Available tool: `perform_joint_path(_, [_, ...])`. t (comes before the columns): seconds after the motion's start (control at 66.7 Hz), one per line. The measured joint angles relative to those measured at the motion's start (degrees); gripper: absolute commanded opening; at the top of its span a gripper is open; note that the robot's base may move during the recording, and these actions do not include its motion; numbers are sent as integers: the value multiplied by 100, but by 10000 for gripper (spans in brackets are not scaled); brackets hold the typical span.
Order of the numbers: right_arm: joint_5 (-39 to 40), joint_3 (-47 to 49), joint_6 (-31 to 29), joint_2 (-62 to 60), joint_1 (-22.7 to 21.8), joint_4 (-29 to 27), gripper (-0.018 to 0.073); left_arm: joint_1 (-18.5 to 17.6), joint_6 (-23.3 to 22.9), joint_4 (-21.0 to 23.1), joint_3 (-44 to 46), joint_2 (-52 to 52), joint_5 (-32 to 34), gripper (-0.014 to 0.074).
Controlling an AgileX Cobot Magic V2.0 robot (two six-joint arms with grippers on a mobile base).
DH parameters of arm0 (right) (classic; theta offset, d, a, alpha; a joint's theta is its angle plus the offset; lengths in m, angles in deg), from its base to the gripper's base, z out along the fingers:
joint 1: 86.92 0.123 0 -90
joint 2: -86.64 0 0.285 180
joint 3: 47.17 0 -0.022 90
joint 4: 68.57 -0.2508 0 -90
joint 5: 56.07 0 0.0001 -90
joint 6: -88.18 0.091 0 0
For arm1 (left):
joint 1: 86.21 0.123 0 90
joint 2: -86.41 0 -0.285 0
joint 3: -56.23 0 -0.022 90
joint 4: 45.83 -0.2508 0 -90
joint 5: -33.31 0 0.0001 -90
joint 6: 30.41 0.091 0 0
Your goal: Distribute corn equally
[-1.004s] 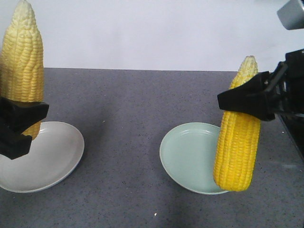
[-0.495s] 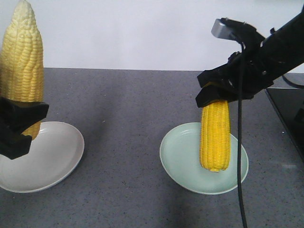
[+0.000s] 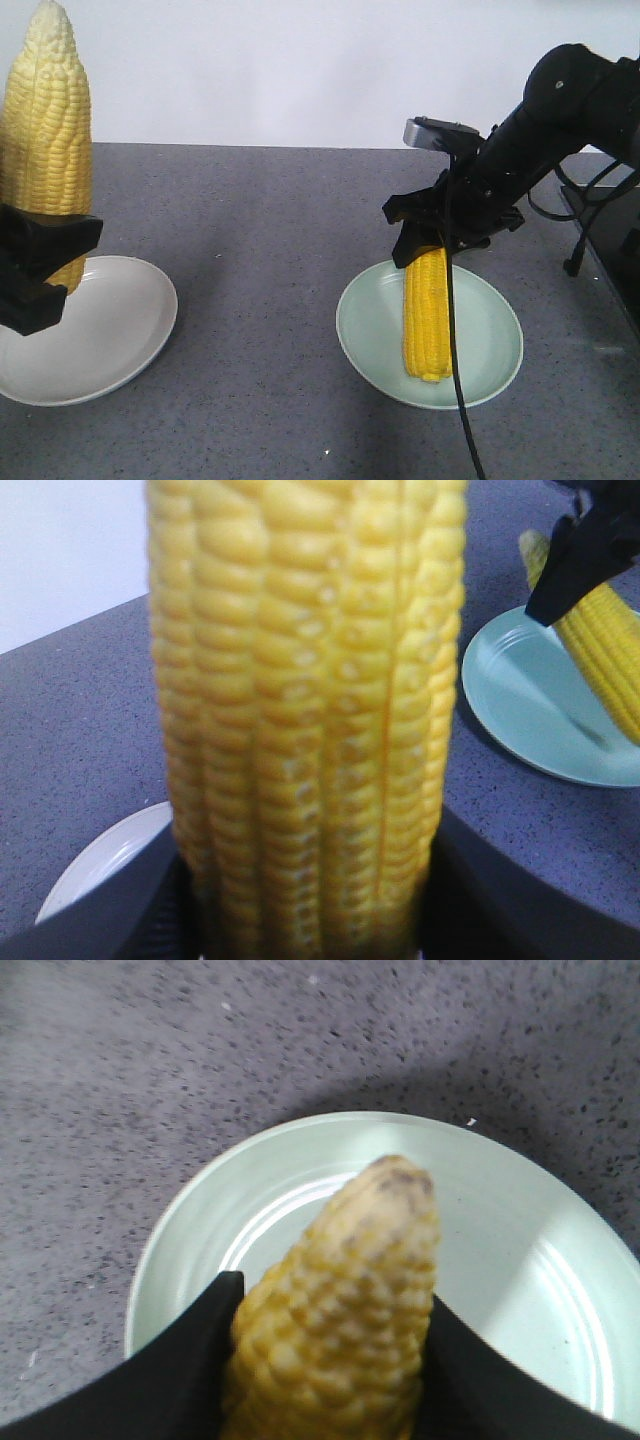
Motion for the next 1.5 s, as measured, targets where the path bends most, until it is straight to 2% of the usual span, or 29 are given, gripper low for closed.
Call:
perform_joint_path(0.135, [18,10,46,227,0,27,225,0,0,0,0,0,0,317])
perform_joint_path(0.435, [25,10,64,476,0,27,473,0,2,0,0,0,0,317])
perform_joint_path(0.57, [112,10,64,477,0,48,527,0,2,0,0,0,0,317])
perform_joint_path(0.809, [167,4,64,188,0,274,519,0,2,0,0,0,0,317])
perform_joint_path(0.944, [458,-332,13,-462,130,354,496,0,2,0,0,0,0,317])
perform_joint_path(1.229, [1819,-1934,-71,-2500,1171,895,454,0,2,0,0,0,0,317])
perform_joint_path(1.499, [2179,-3169,-71,-3992,1917,1059,454,0,2,0,0,0,0,317])
